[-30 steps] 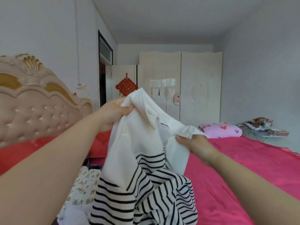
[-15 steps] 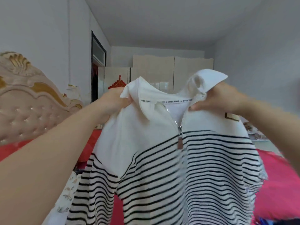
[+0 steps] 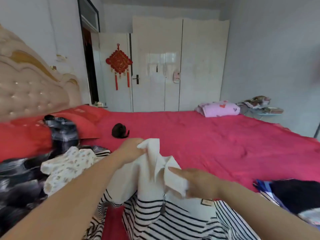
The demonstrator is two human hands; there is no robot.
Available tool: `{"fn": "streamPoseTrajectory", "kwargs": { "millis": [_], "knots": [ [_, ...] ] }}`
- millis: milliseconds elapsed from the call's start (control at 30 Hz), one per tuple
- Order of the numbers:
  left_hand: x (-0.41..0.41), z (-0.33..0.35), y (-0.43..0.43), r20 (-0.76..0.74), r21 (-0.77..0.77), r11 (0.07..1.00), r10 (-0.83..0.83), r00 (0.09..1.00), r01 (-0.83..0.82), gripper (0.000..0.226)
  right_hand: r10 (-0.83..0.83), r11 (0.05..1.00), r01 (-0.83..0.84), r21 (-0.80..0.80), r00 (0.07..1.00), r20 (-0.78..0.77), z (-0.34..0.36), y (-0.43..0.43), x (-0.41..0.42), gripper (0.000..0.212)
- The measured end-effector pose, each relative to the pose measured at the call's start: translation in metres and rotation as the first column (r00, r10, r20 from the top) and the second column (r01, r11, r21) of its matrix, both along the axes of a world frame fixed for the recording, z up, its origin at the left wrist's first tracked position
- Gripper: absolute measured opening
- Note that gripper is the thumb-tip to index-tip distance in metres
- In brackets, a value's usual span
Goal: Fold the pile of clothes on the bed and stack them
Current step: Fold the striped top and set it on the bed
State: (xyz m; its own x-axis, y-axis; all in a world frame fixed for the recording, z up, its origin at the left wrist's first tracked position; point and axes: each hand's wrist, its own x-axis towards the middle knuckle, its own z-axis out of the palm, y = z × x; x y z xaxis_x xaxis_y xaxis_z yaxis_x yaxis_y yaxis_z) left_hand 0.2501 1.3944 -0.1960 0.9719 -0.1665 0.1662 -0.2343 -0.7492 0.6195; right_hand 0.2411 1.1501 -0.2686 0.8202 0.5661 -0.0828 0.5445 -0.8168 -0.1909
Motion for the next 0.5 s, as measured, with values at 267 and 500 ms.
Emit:
{"fn": "streamPoseTrajectory", "kwargs": {
  "millis": [267,500],
  "knots": [
    [0.011,-0.019,0.011,0.027,-0.100,0.995,0.008,1.000,-0.005,0.006,0.011,0.691,0.399,0.604,0.829,-0.560,-0.024,-0.023,-0.010,0.063],
    [0.006,-0.012,0.008,0.073,-0.140,0.990,-0.011,0.997,0.021,0.014,-0.283,0.664,0.306,0.682,0.947,-0.150,-0.002,-0.017,-0.006,0.021]
  ]
}}
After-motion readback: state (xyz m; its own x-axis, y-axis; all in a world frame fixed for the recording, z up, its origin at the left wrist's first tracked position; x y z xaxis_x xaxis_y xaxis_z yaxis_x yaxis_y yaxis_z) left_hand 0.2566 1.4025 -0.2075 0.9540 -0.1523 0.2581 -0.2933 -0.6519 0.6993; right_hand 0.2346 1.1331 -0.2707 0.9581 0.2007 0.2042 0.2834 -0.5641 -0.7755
